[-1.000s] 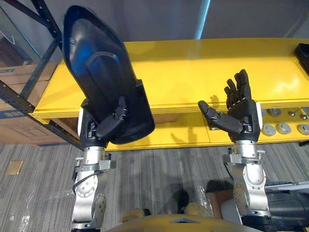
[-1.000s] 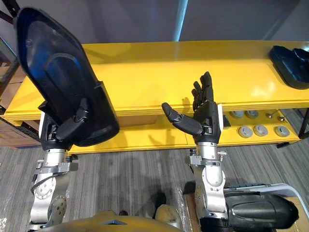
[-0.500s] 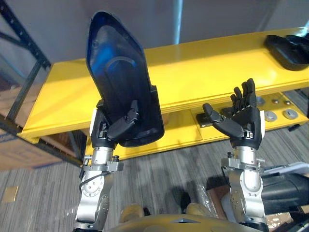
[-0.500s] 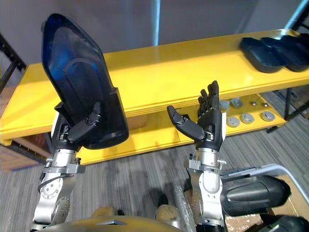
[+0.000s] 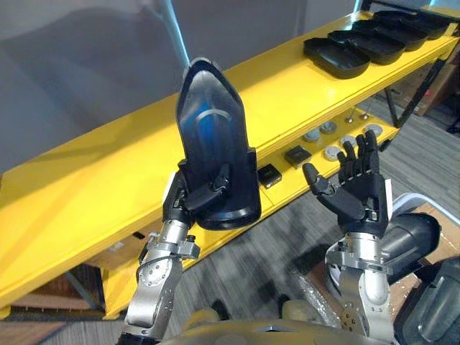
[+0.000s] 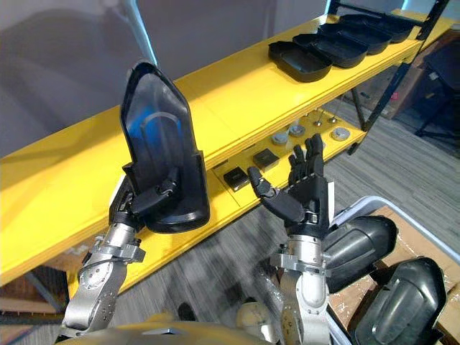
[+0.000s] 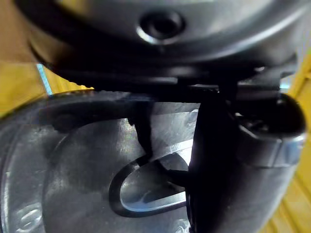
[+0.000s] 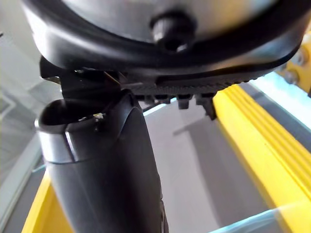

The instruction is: Walk over and take three plastic housings, then place them on the shelf

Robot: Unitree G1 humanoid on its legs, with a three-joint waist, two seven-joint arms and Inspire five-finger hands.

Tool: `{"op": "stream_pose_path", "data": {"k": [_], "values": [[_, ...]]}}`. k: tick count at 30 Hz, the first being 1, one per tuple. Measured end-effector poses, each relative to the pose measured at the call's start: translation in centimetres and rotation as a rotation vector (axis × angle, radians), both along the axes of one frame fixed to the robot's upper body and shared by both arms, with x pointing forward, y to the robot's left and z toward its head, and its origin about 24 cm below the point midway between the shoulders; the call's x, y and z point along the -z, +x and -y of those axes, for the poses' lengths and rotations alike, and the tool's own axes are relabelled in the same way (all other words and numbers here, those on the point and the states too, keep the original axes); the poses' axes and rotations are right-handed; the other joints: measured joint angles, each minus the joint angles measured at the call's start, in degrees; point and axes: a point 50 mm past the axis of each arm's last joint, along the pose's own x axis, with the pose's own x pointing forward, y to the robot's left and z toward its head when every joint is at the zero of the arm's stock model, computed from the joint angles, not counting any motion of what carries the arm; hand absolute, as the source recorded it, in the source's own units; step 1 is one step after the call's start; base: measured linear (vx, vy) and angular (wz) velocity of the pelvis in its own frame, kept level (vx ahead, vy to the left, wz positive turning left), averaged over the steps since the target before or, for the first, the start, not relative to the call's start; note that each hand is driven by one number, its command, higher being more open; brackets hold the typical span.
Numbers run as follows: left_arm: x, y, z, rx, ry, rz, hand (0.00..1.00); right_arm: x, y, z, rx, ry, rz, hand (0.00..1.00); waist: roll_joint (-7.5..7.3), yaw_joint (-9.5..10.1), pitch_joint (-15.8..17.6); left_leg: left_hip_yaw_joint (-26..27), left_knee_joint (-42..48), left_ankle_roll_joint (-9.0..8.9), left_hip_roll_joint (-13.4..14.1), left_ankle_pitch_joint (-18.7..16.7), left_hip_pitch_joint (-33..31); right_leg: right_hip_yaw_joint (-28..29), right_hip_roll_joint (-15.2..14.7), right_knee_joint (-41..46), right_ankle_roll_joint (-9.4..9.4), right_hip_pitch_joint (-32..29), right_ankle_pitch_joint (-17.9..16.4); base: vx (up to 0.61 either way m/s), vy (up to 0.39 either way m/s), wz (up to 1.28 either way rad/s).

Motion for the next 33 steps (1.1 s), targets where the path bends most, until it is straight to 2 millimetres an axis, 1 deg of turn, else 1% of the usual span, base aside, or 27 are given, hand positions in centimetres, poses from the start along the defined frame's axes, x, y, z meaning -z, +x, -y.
{"op": "stream_pose_path", "data": {"k": [1,2,4,5,8,10,11,13,14,16,18,19,22,23,24,26,27,29,32,33], "values": [[0.1,0.0,-0.3,-0.022,0.003,-0.015,0.00,0.1,0.0,-0.4,-0.018,0.002,-0.001,1.00,-0.61,0.25,-0.17,0.83,-0.62,0.03,-0.23,-0.01,0.28,-0.93,-0.73,-0.62,0.77,-0.12,0.86,0.15,0.176,-0.52],[0.5,0.1,-1.1,-0.087,0.013,-0.058,0.00,0.3,0.1,-1.5,-0.071,0.011,-0.007,1.00,-2.18,0.40,-0.41,1.79,-1.57,0.16,-0.59,-0.08,0.76,-1.11,-0.87,-2.78,2.17,0.34,3.01,0.13,0.104,-0.33],[0.7,0.4,-1.9,-0.150,0.022,-0.096,0.00,0.3,0.1,-2.4,-0.115,0.005,-0.010,1.00,-3.33,0.31,-0.42,1.63,-1.54,0.72,-0.86,-0.45,0.92,-1.47,-0.80,-5.66,2.38,1.94,4.70,0.11,0.047,-0.10],[0.7,0.6,-2.1,-0.166,0.025,-0.099,0.00,0.3,0.1,-2.5,-0.122,-0.002,-0.010,1.00,-3.46,0.41,-0.40,1.52,-1.55,0.82,-0.98,-0.53,0.91,-1.66,-0.83,-6.29,2.48,2.23,5.07,0.07,0.020,0.01],[0.4,2.0,-3.0,-0.243,0.014,-0.090,0.00,0.7,0.6,-2.9,-0.146,-0.021,-0.028,1.00,-3.54,0.70,-0.23,1.36,-1.24,0.70,-1.24,-1.29,0.76,-2.16,-0.90,-8.17,2.60,3.05,5.87,0.02,0.007,0.00],[-0.5,3.7,-3.9,-0.318,0.004,-0.064,0.00,0.9,1.0,-2.9,-0.161,-0.036,-0.048,1.00,-3.55,0.56,0.20,1.29,0.12,0.76,-1.31,-1.98,-0.38,-2.18,-0.89,-9.34,2.59,2.90,6.52,-0.02,0.004,-0.03],[-0.8,4.1,-4.1,-0.337,-0.006,-0.055,0.00,0.9,1.1,-2.9,-0.165,-0.040,-0.050,1.00,-3.52,0.45,0.56,1.34,0.51,0.76,-1.25,-2.14,-0.60,-2.10,-0.88,-9.56,2.54,2.86,6.72,-0.05,-0.002,-0.04],[-2.0,5.5,-5.2,-0.406,-0.028,-0.019,0.00,0.8,1.4,-2.8,-0.180,-0.058,-0.049,1.00,-3.34,-0.44,2.05,1.43,1.75,0.69,-1.09,-2.69,-1.56,-1.82,-0.89,-10.33,2.39,2.47,7.12,-0.07,-0.005,-0.08],[-2.1,5.8,-5.4,-0.420,-0.032,-0.016,0.00,0.8,1.5,-2.8,-0.183,-0.065,-0.048,1.00,-3.26,-0.48,2.21,1.58,1.83,0.68,-1.08,-2.76,-1.69,-1.59,-0.89,-10.31,2.39,2.20,7.16,-0.07,-0.001,-0.11],[-2.6,7.4,-6.3,-0.457,-0.056,-0.012,0.00,0.5,1.7,-2.8,-0.198,-0.080,-0.035,1.00,-2.96,-0.93,3.17,1.79,2.40,0.77,-1.04,-2.79,-2.17,-1.22,-0.91,-10.26,2.41,1.68,7.49,-0.03,-0.001,-0.10],[-2.8,8.2,-7.1,-0.489,-0.087,-0.018,0.00,0.3,2.0,-2.9,-0.218,-0.090,-0.029,1.00,-2.91,-1.53,3.89,1.79,2.53,0.83,-0.98,-2.83,-2.18,-0.99,-0.87,-10.16,2.42,1.56,7.51,-0.02,-0.008,-0.09],[-2.9,9.0,-7.8,-0.526,-0.116,-0.031,0.00,0.2,2.3,-3.2,-0.240,-0.096,-0.028,1.00,-2.90,-2.10,4.50,1.80,2.53,0.86,-0.98,-2.85,-2.22,-0.66,-0.85,-10.03,2.45,1.29,7.53,-0.02,-0.011,-0.12],[-3.2,10.4,-8.8,-0.563,-0.140,-0.046,0.00,0.1,2.4,-3.5,-0.283,-0.115,-0.027,1.00,-2.77,-2.26,5.55,1.77,2.53,0.91,-0.94,-2.88,-2.53,0.16,-0.78,-9.15,2.45,0.25,7.53,-0.02,-0.010,-0.14],[-4.0,11.3,-9.1,-0.576,-0.172,-0.029,0.00,0.2,2.4,-3.9,-0.316,-0.126,-0.032,1.00,-2.67,-2.64,5.83,1.77,2.54,0.92,-0.97,-2.87,-3.16,0.27,-0.81,-8.79,2.45,-0.55,7.53,0.00,0.000,0.00],[-4.4,11.6,-9.3,-0.581,-0.171,-0.019,0.00,0.2,2.4,-4.1,-0.333,-0.132,-0.037,1.00,-2.66,-2.75,6.07,1.78,2.54,0.94,-0.97,-2.86,-3.30,0.34,-0.81,-8.53,2.45,-0.80,7.52,0.00,0.000,0.00],[-5.8,12.7,-10.2,-0.589,-0.186,0.008,0.00,0.1,2.7,-4.9,-0.390,-0.143,-0.033,1.00,-2.57,-3.65,7.89,1.93,2.54,1.09,-1.00,-2.76,-3.39,0.69,-0.85,-7.88,2.36,-1.33,7.44,-0.03,0.004,-0.04],[-6.2,13.0,-10.4,-0.590,-0.192,0.012,0.00,0.0,2.8,-5.0,-0.397,-0.145,-0.029,1.00,-2.56,-3.82,8.44,2.01,2.54,1.12,-1.01,-2.73,-3.40,0.78,-0.88,-7.71,2.36,-1.50,7.43,-0.06,0.007,-0.06],[-7.9,14.0,-10.5,-0.588,-0.195,0.046,0.00,-0.1,2.8,-5.6,-0.428,-0.146,-0.024,1.00,-2.47,-3.85,9.79,2.23,2.50,1.52,-1.08,-2.45,-4.20,1.21,-0.96,-6.76,2.32,-2.87,7.39,-0.04,0.005,-0.06],[-9.3,14.7,-10.5,-0.606,-0.191,0.067,0.00,-0.3,2.9,-6.0,-0.457,-0.136,-0.025,1.00,-2.48,-4.11,11.17,2.48,2.48,1.73,-1.13,-2.22,-4.93,1.52,-1.04,-5.90,2.21,-4.16,7.30,-0.06,0.005,-0.04],[-9.9,14.8,-10.7,-0.612,-0.183,0.082,0.00,-0.4,3.0,-6.3,-0.472,-0.141,-0.026,1.00,-2.52,-4.53,11.39,2.48,2.47,1.74,-1.14,-2.01,-5.69,1.53,-1.08,-5.48,2.21,-5.14,7.30,-0.06,0.006,0.02]]}}
